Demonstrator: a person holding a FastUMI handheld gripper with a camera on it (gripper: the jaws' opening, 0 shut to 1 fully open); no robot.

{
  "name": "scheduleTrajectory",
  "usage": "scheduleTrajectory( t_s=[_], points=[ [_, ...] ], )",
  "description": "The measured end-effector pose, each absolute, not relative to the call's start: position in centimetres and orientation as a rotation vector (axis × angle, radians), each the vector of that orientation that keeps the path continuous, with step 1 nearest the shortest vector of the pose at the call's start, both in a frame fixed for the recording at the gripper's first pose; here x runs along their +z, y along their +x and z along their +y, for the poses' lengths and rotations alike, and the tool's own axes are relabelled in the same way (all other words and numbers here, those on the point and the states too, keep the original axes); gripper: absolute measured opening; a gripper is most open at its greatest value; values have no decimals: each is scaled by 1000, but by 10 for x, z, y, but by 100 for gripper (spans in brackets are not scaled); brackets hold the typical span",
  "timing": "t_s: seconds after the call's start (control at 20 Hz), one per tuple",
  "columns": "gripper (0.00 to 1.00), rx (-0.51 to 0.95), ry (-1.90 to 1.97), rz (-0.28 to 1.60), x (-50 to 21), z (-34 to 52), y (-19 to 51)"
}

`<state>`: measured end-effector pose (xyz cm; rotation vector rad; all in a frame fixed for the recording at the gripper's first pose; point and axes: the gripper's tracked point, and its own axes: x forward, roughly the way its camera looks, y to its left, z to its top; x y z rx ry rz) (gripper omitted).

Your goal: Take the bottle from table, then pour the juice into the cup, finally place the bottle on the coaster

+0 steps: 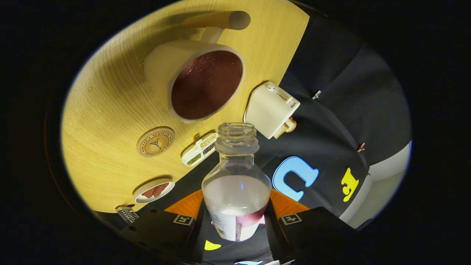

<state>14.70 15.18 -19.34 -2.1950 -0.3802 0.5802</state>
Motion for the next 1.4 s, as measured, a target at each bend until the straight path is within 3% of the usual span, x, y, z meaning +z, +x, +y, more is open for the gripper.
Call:
scheduleTrajectory(
  t_s=[0.7,1.1,1.4],
  points=[
    [70,555,-1732,-216,-156,113,137],
    [71,485,-1132,161,-145,71,165],
    [71,422,-676,308,-142,60,177]
  ],
)
